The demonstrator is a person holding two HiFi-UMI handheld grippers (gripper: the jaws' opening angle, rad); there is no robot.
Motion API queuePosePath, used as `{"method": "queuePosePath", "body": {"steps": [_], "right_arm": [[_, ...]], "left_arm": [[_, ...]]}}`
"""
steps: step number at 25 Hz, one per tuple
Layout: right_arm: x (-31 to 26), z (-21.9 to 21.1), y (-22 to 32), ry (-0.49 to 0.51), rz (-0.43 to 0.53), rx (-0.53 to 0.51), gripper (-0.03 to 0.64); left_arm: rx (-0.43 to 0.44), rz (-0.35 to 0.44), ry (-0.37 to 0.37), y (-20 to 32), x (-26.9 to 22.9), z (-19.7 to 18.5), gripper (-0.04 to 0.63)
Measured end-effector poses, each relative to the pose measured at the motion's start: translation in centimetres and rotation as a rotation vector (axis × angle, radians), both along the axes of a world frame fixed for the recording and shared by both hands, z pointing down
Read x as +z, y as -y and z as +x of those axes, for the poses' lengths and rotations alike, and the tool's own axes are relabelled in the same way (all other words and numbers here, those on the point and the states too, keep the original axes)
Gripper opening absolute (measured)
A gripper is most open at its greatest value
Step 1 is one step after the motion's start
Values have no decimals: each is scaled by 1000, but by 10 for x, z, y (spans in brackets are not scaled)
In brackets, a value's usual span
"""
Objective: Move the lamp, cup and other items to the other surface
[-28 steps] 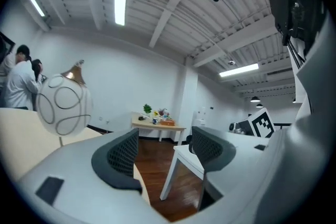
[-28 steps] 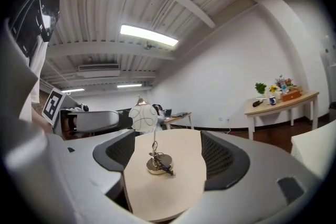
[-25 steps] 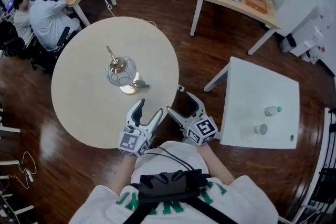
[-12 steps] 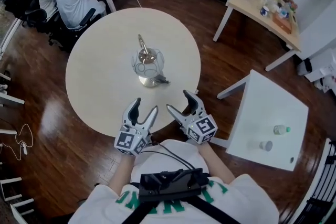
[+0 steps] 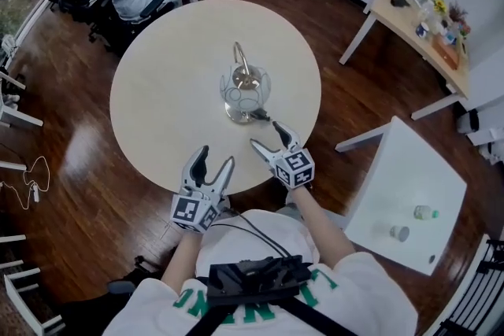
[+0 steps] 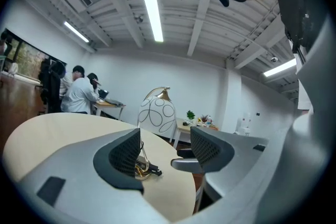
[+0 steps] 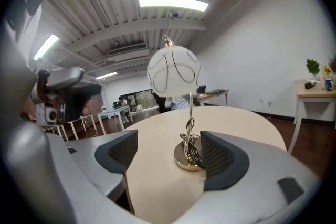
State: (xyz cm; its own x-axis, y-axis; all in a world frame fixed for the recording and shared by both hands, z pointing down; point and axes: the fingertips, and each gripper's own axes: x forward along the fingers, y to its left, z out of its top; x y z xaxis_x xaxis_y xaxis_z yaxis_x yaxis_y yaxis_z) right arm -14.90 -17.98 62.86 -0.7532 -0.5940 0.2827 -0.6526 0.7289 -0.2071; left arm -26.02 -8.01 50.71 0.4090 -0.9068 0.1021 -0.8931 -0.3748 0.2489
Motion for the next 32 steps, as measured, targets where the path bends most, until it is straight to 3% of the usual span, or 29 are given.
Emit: {"method": "queuePosePath", "body": {"steps": [4,10,13,14,15,23,32], "right_arm": [[47,-26,43,-18,-79,1,362],[89,-70,92,-52,-103,21,261],[104,-80,104,-118,-74,42,139],[107,-79,107,-152,-51,54,35],[109,-79,110,-174,-33,64,14],[96,-65,105,-175,-90,146,8],[51,-36,102,-142,-19,201,8]], "left_arm": [[-52,-22,-9,-11,5,-10,285],[-141,-84,-1,-41,29,-45,285],[-179,-124,11,-59,37,-62,285],[-192,-134,13,-64,39,-67,285],[-205,-142,14,-69,41,-72,285],[-211,-138,22,-88,43,-81,285],[-145,-106,6,-83,36,-58,285]]}}
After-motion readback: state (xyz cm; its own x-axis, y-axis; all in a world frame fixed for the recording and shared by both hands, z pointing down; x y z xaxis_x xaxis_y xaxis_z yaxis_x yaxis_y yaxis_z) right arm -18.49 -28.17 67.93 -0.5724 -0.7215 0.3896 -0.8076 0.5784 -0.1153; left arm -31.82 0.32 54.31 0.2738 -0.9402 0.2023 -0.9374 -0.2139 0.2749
